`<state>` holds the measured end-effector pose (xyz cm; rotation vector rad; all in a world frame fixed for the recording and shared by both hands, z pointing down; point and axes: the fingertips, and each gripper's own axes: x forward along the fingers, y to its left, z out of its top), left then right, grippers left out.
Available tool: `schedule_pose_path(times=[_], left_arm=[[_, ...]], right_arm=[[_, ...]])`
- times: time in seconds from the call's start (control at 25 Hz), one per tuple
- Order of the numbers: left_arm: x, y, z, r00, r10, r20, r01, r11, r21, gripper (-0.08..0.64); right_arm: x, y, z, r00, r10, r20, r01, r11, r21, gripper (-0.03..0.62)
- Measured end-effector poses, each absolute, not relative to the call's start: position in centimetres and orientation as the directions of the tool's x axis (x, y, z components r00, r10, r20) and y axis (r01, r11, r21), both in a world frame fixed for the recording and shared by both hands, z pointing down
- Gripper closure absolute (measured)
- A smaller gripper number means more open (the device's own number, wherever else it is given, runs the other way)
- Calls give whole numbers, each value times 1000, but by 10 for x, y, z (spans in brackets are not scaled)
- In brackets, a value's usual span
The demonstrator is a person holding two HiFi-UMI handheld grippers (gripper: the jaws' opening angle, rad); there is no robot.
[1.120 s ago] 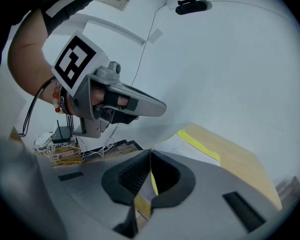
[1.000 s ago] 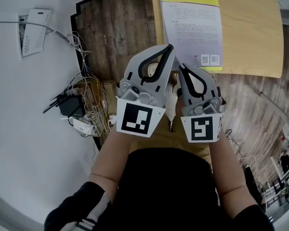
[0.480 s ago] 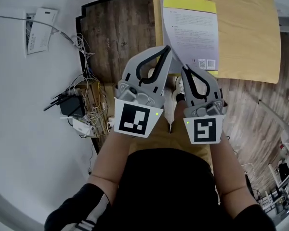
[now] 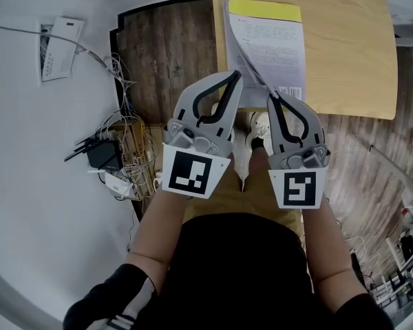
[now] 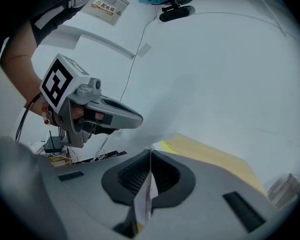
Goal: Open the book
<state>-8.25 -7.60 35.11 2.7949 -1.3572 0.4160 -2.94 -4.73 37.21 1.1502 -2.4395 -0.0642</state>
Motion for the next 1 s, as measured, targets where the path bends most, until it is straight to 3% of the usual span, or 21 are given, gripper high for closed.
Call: schedule_pose_path(times=[1.0], left_arm=[[-39,-83,336,569,-787,239,-775,-610,-163,549]], right_arm=[[55,-69,340,-476,-827,299,-781,553,289,557]])
